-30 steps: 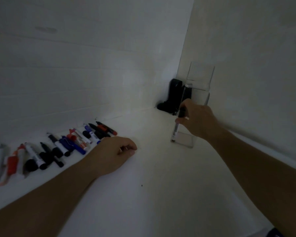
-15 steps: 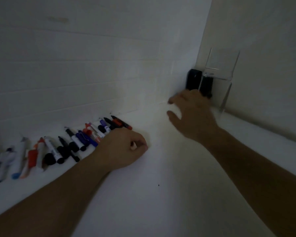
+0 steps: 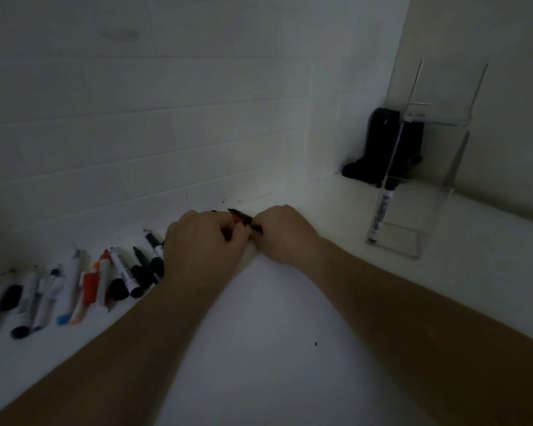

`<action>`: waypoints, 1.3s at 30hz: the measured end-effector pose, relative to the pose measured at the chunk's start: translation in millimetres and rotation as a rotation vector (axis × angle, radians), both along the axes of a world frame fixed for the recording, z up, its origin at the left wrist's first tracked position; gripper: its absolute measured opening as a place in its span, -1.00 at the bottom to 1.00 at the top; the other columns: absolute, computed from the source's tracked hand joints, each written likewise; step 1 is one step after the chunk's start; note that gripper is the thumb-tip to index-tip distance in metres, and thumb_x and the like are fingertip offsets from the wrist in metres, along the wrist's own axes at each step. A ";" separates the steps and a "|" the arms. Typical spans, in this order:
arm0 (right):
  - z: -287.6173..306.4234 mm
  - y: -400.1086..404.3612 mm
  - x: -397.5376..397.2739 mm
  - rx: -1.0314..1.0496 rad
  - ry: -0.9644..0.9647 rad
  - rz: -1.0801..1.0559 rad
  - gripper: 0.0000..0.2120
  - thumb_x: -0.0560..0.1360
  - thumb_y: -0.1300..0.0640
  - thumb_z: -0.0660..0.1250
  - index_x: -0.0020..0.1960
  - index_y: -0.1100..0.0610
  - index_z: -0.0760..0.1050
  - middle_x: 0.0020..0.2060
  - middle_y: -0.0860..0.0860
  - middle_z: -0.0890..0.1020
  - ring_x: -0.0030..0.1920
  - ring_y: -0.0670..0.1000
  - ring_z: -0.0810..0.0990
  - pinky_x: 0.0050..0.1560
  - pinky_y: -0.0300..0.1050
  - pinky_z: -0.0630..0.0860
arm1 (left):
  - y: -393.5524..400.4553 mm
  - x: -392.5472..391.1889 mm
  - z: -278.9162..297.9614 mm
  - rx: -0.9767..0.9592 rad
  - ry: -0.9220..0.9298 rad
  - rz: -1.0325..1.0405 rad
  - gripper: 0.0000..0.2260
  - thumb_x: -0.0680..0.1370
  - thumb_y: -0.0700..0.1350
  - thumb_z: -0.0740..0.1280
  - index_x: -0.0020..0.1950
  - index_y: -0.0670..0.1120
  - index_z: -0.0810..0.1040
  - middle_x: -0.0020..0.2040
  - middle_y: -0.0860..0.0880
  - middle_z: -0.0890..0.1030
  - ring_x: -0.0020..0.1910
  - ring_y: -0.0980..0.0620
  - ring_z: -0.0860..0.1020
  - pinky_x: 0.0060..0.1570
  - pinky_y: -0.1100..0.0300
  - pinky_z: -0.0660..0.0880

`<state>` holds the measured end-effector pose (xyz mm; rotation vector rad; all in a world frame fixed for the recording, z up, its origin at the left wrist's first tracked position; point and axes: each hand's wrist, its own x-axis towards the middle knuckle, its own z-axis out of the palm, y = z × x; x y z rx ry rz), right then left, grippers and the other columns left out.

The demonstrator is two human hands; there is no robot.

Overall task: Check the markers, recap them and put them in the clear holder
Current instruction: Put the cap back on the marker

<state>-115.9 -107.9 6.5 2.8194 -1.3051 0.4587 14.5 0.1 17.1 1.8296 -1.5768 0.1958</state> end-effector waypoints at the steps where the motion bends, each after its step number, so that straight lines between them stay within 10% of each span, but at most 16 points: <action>1: 0.3 1.1 -5.2 -0.024 0.005 -0.028 -0.78 0.58 0.04 0.24 0.01 0.12 0.63 -0.15 0.07 0.63 -0.16 0.07 0.57 -0.22 -0.14 0.33 | 0.0 1.0 -0.6 0.005 -0.002 0.004 -0.69 0.47 0.11 0.19 -0.45 0.06 0.33 -0.50 0.07 0.43 -0.35 -0.08 0.47 -0.24 0.06 0.44; 5: 1.4 13.1 -42.7 -0.070 0.054 -0.133 -0.73 0.59 -0.11 0.17 0.00 0.05 0.53 -0.23 -0.03 0.38 -0.24 0.03 0.42 -0.36 -0.15 0.23 | -1.9 1.3 -4.0 0.041 -0.060 0.028 -0.69 0.50 0.11 0.23 -0.42 0.05 0.41 -0.46 0.08 0.46 -0.31 -0.03 0.49 -0.23 0.08 0.43; 17: -14.8 30.3 -92.9 0.032 -0.319 -0.110 -0.83 0.64 -0.02 0.20 -0.02 0.03 0.26 -0.29 0.00 0.48 -0.37 0.00 0.46 -0.44 -0.08 0.34 | -20.3 -0.7 11.4 0.124 -0.140 -0.006 -0.78 0.47 0.13 0.21 0.01 0.23 0.62 -0.06 0.26 0.66 -0.01 0.04 0.55 0.12 0.00 0.51; 20: -13.2 28.9 -94.9 0.094 -0.422 -0.108 -0.73 0.63 -0.15 0.19 0.11 0.04 0.27 -0.31 -0.02 0.51 -0.38 0.00 0.48 -0.46 -0.09 0.34 | -48.5 1.3 39.8 0.351 -0.095 -0.094 -0.75 0.55 -0.06 0.24 0.12 0.21 0.61 0.14 0.13 0.63 0.10 0.03 0.57 0.13 0.04 0.55; 24: -11.1 26.2 -97.5 0.197 -0.473 -0.120 -0.56 0.63 -0.22 0.15 0.37 0.03 0.27 -0.10 0.05 0.59 -0.21 0.05 0.55 -0.31 -0.06 0.43 | -88.7 5.8 68.5 0.751 -0.491 -0.139 -0.52 0.54 -0.32 0.19 0.31 0.16 0.54 0.30 0.05 0.52 0.18 0.02 0.53 0.09 0.11 0.56; 32: -10.6 26.6 -102.1 0.233 -0.491 -0.121 -0.54 0.64 -0.20 0.14 0.43 0.02 0.32 0.04 0.09 0.62 -0.04 0.09 0.58 -0.02 0.06 0.57 | -121.1 3.7 59.9 0.810 -0.694 -0.156 -0.83 0.58 0.06 0.36 0.16 0.19 0.60 0.17 0.13 0.57 0.11 0.07 0.52 0.10 0.15 0.48; 39: -13.3 23.9 -100.1 0.199 -0.439 -0.110 -0.68 0.66 -0.14 0.12 0.19 0.06 0.48 -0.17 0.01 0.57 -0.21 0.04 0.53 -0.23 -0.01 0.48 | -105.7 11.3 37.6 0.666 -0.638 -0.128 -0.88 0.65 0.01 0.23 0.16 0.05 0.43 0.06 0.02 0.55 0.11 -0.04 0.49 0.11 0.06 0.26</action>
